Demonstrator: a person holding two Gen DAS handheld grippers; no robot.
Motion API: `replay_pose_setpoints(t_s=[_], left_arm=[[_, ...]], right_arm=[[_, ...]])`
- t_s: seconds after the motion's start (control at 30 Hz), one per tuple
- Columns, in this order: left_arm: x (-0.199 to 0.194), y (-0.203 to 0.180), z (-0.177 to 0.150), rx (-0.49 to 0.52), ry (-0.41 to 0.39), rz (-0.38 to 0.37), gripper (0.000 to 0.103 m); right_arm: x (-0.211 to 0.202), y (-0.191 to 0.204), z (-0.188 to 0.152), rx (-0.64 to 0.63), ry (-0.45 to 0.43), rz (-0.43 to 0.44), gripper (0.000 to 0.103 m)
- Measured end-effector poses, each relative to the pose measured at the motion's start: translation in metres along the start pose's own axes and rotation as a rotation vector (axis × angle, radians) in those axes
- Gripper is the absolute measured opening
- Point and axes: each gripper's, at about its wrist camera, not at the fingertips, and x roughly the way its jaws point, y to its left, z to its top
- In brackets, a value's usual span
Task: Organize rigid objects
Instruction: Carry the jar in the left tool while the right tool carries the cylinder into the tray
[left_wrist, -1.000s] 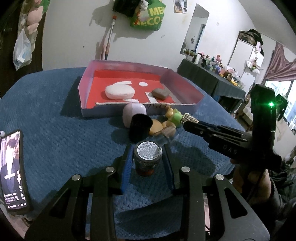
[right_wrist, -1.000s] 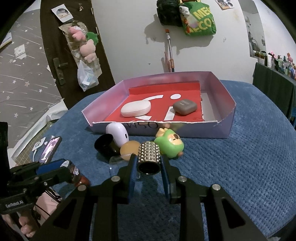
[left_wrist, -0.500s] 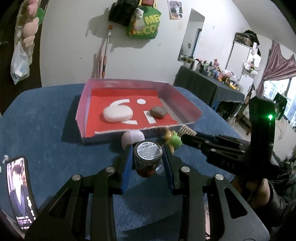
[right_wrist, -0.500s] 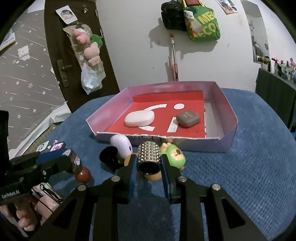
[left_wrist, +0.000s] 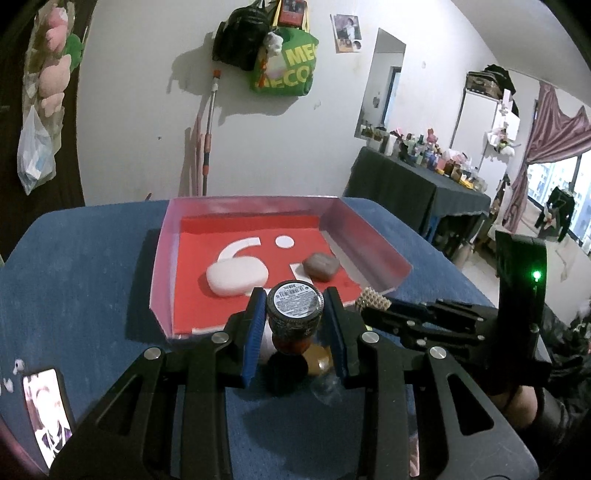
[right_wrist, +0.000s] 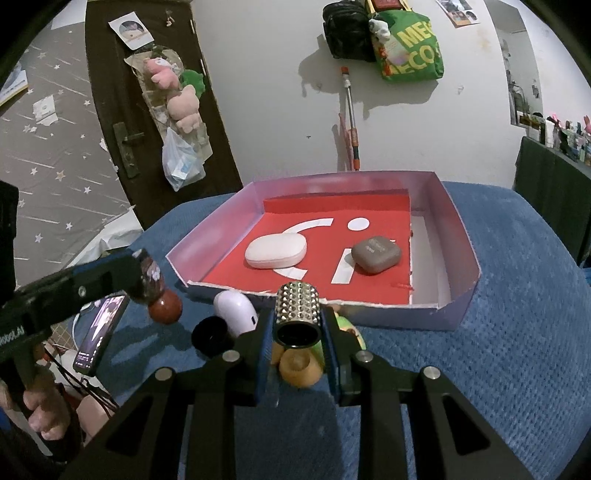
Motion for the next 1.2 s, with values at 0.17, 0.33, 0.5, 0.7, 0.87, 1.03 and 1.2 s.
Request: replay_pose_setpoints(t_s=[0.17, 0.33, 0.5, 0.7, 0.87, 1.03, 1.2], left_arm=[[0.012, 0.005, 0.008, -0.004, -0.003, 0.009, 0.03], [0.028, 0.008, 0.017, -0.003, 0.001, 0.026, 0.03], [0.048, 0.015, 0.025, -0.029, 0.017, 0.013, 0.03], [0.075, 0.017, 0.032, -0.048, 0.036, -0.003, 0.029], [0.099, 0.019, 0.034, -0.048, 0.062, -0.01, 0.029], [0.118, 0.023, 0.029, -0.039, 0.106, -0.003, 0.029], [0.132, 0.029, 0.02, -0.032, 0.155, 0.007, 0.029]], right_arm=[[0.007, -0.005, 0.007, 0.0, 0.013, -0.006, 0.027], [0.015, -0.013, 0.02, -0.003, 0.021, -0.019, 0.027], [0.029, -0.025, 0.036, 0.0, 0.04, -0.032, 0.027], [0.052, -0.038, 0.046, 0.008, 0.094, -0.035, 0.027], [0.068, -0.047, 0.047, 0.024, 0.139, -0.03, 0.027], [0.077, -0.053, 0.048, 0.03, 0.162, -0.038, 0.027], [0.088, -0.055, 0.05, 0.032, 0.183, -0.041, 0.027]])
